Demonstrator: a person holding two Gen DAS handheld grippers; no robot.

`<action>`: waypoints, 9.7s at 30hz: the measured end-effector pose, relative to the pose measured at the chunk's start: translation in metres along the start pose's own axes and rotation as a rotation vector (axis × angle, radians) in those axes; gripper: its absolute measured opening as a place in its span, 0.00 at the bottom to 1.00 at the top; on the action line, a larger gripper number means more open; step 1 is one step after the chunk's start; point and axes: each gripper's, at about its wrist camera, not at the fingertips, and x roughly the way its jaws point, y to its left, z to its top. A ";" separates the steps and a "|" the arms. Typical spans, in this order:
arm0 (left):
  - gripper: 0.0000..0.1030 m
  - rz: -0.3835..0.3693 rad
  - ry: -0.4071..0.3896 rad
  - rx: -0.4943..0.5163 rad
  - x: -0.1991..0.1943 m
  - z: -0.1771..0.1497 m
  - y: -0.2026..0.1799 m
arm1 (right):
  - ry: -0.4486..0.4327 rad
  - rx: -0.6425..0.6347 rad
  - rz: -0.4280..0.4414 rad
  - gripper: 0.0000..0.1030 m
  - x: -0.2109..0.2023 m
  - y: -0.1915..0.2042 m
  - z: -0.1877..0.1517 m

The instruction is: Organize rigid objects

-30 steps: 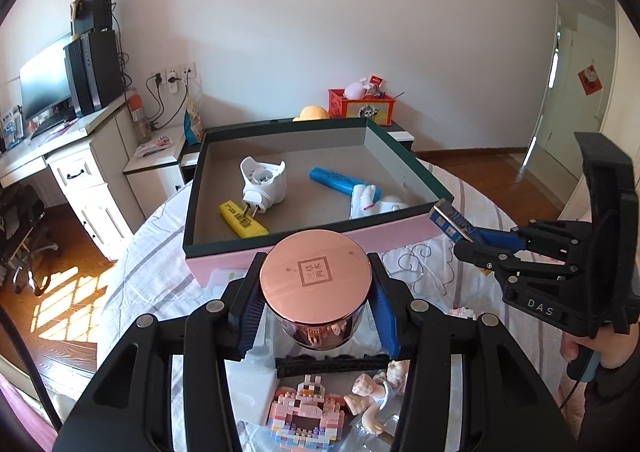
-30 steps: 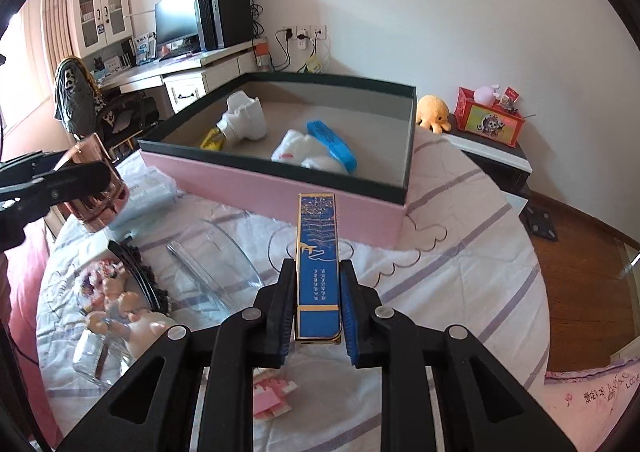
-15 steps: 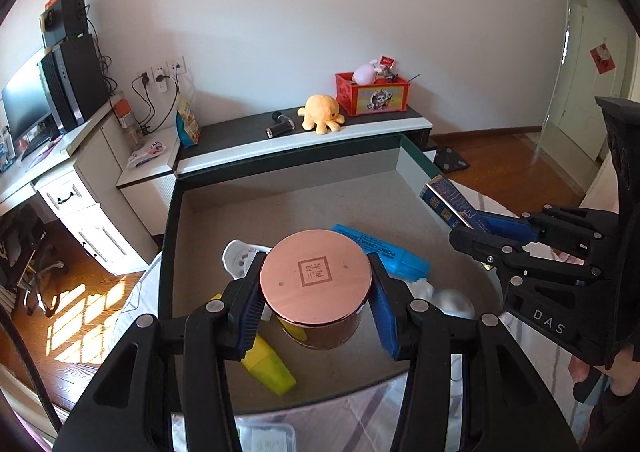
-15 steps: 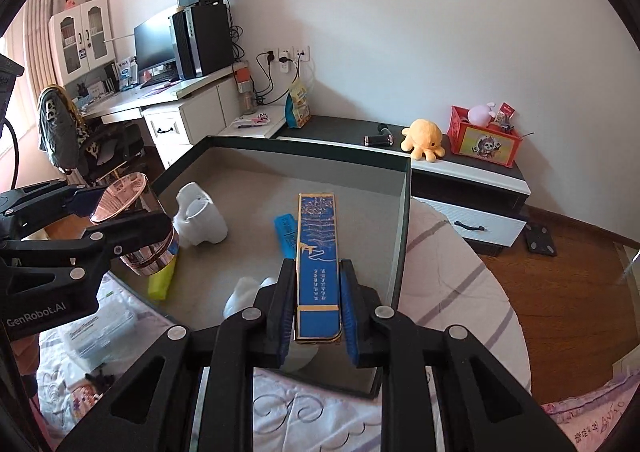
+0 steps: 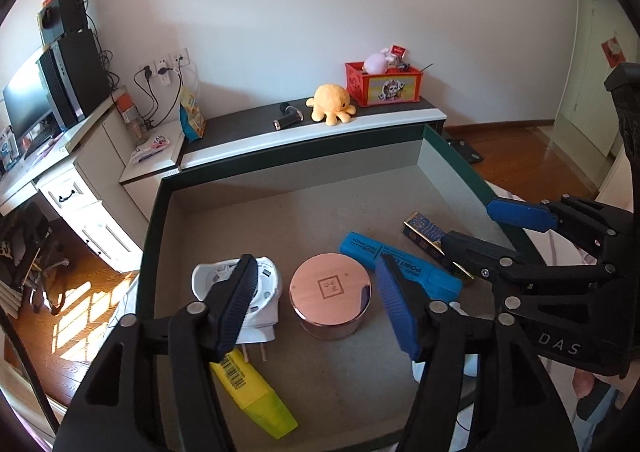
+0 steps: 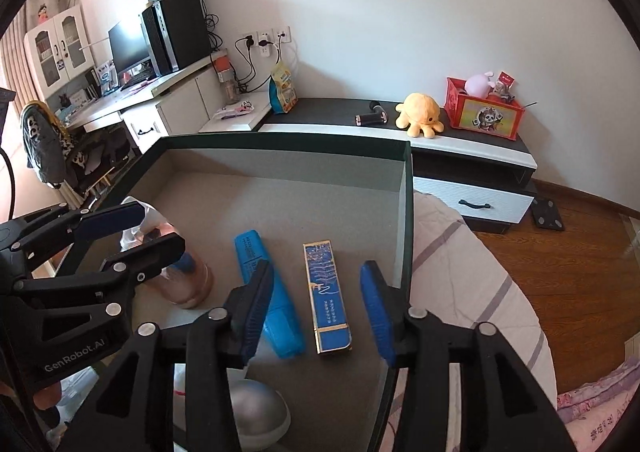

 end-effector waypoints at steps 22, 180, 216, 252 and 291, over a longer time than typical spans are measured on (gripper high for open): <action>1.00 0.182 -0.421 -0.126 -0.302 -0.156 -0.015 | -0.422 -0.008 -0.120 1.00 -0.286 0.101 -0.134; 0.55 0.108 -0.058 -0.089 -0.044 -0.044 0.040 | -0.072 -0.111 0.060 0.43 -0.028 0.081 -0.027; 1.00 0.250 -0.564 -0.155 -0.364 -0.188 -0.021 | -0.509 -0.096 -0.041 1.00 -0.332 0.149 -0.155; 1.00 0.212 -0.465 -0.103 -0.337 -0.242 -0.047 | -0.445 -0.052 -0.091 1.00 -0.324 0.140 -0.225; 0.62 0.032 0.051 -0.095 -0.125 -0.224 -0.047 | -0.016 0.066 -0.059 1.00 -0.134 0.062 -0.218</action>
